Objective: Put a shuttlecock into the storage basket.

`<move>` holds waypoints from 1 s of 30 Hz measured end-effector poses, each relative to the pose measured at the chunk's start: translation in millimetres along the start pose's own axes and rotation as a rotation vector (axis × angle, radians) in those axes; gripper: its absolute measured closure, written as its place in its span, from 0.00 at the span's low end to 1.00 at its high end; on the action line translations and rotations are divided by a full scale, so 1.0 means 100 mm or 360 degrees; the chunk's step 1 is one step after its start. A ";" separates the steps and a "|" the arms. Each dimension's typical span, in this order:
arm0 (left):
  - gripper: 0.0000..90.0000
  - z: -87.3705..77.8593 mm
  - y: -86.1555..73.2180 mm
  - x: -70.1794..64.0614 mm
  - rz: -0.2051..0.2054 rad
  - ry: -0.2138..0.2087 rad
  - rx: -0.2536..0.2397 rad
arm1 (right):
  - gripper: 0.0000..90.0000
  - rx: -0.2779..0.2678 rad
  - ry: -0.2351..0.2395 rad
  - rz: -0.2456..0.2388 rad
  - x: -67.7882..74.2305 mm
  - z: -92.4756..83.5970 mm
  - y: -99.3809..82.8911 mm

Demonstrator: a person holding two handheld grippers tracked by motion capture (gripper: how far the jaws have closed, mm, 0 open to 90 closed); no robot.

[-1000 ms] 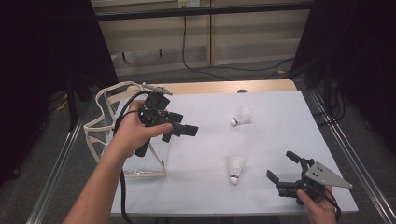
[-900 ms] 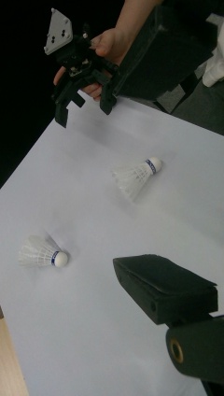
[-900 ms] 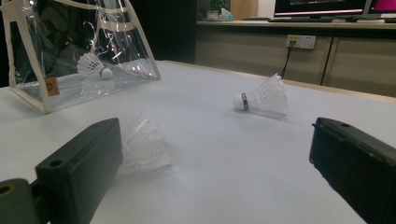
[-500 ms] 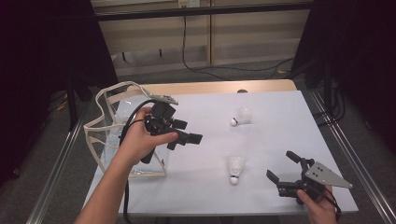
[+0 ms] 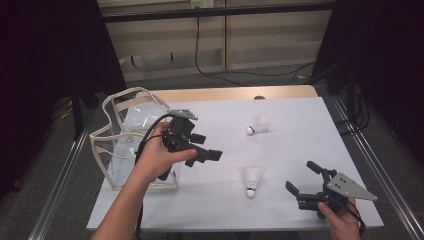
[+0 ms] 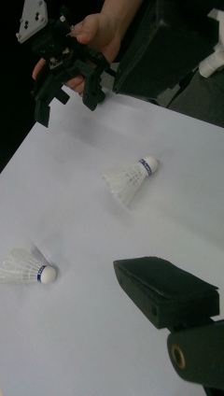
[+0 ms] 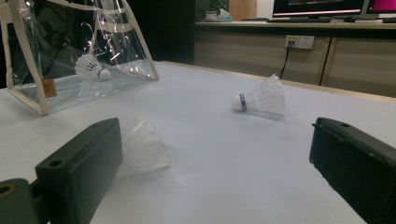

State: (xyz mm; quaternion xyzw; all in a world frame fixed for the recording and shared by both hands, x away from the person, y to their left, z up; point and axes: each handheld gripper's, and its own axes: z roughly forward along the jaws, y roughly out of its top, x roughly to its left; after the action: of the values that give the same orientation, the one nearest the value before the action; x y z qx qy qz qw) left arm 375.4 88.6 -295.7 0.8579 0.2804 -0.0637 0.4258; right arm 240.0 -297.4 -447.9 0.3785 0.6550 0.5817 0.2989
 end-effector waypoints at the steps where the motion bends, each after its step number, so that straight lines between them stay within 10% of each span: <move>1: 0.15 0.01 -0.01 0.00 -0.0001 0.0000 -0.0003 | 0.03 0.0001 -0.0002 -0.0001 0.00 0.00 0.00; 30: 0.09 0.33 -0.25 -0.01 0.0012 -0.0039 -0.0049 | 0.03 0.0005 -0.0004 -0.0008 0.00 -0.01 0.00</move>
State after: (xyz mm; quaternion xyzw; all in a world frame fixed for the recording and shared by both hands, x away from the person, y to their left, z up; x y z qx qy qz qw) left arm 365.0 75.4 -333.6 0.8514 0.2730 -0.0682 0.4427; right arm 239.6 -297.9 -448.1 0.3781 0.6565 0.5795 0.3004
